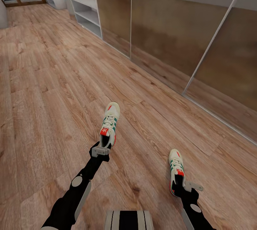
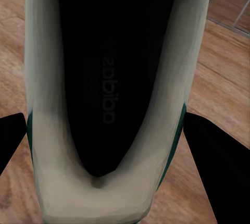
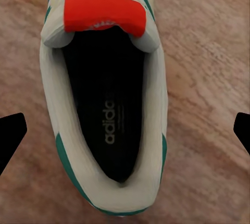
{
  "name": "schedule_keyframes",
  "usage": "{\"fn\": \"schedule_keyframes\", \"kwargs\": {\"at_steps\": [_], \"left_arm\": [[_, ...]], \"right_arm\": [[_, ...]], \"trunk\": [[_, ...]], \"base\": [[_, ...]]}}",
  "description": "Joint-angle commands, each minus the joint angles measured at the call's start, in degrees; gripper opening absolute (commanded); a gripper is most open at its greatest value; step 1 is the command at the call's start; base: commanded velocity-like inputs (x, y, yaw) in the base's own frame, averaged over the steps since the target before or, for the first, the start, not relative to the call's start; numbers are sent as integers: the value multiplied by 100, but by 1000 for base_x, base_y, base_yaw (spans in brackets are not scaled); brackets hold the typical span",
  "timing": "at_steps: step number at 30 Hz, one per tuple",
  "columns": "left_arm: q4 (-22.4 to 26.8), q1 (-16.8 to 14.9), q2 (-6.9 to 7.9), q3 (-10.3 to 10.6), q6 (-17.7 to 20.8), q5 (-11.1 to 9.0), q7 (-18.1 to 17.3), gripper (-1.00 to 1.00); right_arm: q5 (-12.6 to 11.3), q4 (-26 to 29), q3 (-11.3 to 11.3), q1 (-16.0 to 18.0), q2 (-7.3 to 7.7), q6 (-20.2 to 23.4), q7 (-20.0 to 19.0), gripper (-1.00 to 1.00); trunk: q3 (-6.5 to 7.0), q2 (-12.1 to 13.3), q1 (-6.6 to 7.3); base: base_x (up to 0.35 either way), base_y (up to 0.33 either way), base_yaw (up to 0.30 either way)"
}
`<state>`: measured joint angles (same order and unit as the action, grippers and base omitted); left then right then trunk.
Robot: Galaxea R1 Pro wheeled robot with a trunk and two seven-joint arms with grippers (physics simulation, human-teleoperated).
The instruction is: Pick up the two gym shoes and the two sandals from the corridor floor and place them onto the hallstand (shoe rack) in the corridor, making sure they are on the rack and not on the floor. Arrange them so the two gym shoes are next to each other and the two sandals are next to each other.
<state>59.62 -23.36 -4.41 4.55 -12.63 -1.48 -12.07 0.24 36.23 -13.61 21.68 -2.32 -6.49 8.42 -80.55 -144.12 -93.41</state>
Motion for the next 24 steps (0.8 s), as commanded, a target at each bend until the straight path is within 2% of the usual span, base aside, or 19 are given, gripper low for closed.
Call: {"fn": "schedule_keyframes", "kwargs": {"at_steps": [1,12,24], "left_arm": [[-3,-2,-1,-4,-14,-16,-33,-100],[-3,-2,-5,10,-20,-9,-41,-100],[-2,-2,1,10,-28,-10,-42,-100]], "right_arm": [[2,-2,-19,3,-5,-19,0,100],[2,-2,-19,3,-11,-27,2,100],[2,-1,-17,3,-6,-27,2,100]], "trunk": [[-4,-1,1],[-245,-15,-25],[-318,-15,-25]], "base": [[0,0,0],[0,0,0],[0,0,0]]}}
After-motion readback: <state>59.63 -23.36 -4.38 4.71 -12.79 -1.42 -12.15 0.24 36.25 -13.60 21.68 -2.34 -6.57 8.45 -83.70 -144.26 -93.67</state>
